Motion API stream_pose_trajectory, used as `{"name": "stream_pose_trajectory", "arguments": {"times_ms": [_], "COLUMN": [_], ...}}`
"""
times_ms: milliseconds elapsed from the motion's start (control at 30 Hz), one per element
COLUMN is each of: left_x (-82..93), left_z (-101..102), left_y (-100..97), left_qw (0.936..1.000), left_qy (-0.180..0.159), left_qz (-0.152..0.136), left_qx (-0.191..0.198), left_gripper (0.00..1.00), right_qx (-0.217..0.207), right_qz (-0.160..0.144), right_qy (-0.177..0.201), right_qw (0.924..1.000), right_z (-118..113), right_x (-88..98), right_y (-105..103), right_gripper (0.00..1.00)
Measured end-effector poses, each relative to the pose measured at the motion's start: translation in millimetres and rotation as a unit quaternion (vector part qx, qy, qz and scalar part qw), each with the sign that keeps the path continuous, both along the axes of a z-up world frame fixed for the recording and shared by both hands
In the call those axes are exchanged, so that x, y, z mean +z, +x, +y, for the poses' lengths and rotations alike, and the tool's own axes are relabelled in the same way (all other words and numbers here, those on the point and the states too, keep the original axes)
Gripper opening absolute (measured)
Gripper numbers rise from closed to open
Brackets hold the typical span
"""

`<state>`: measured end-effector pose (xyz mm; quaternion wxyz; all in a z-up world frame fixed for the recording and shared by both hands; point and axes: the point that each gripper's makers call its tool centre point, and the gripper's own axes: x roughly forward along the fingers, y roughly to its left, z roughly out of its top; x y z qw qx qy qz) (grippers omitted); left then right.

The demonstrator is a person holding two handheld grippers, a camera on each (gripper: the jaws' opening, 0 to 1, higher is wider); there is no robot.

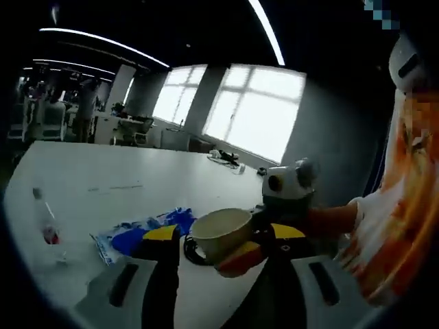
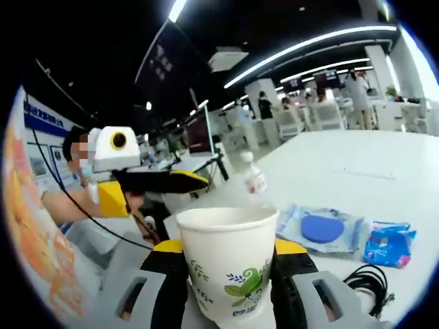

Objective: Arrange the tabletop items into an orderly group along one side of the table until the central work area is clear of visible clutter.

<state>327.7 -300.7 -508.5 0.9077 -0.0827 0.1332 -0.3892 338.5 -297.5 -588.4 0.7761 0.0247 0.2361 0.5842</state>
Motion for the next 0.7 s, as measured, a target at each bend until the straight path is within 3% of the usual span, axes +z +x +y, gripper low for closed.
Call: {"name": "stream_pose_trajectory", "arguments": {"times_ms": [133,267,333,467,533,633,667,700], "left_x": [14.3,3.4,-2.0,-16.6,-21.9,-30.9,-29.0,-31.4], "left_z": [-16.5,-25.7,-24.9,-23.6,-29.3,-31.2,-30.0,-31.6], "left_y": [0.7,-3.5,-2.9,-7.3,-11.5,-13.3,-7.7,-12.2], "left_qw": [0.9986,0.9932,0.9926,0.9867,0.9828,0.9754,0.9741,0.9731], "left_qy": [0.040,0.096,0.102,0.139,0.155,0.193,0.205,0.203], "left_qz": [-0.020,-0.009,0.006,0.035,0.041,0.038,0.016,0.028], "left_qx": [-0.028,-0.064,-0.065,-0.077,-0.092,-0.100,-0.093,-0.106], "left_gripper": [0.49,0.45,0.41,0.25,0.19,0.10,0.04,0.01], "right_qx": [0.025,0.030,0.031,0.046,0.051,0.055,0.065,0.067], "right_qz": [-0.038,-0.051,-0.073,-0.150,-0.171,-0.177,-0.182,-0.184], "right_qy": [-0.020,-0.026,-0.042,-0.079,-0.080,-0.077,-0.086,-0.097], "right_qw": [0.9988,0.9979,0.9960,0.9845,0.9807,0.9796,0.9774,0.9758], "right_z": [5.9,7.6,5.8,4.7,7.7,12.4,13.5,14.1], "right_x": [2.1,3.9,3.5,7.1,11.3,14.3,10.5,5.6], "right_y": [-5.8,-6.0,-3.3,0.8,0.6,-0.2,-2.2,-1.6], "right_gripper": [0.46,0.46,0.46,0.46,0.46,0.47,0.47,0.47]}}
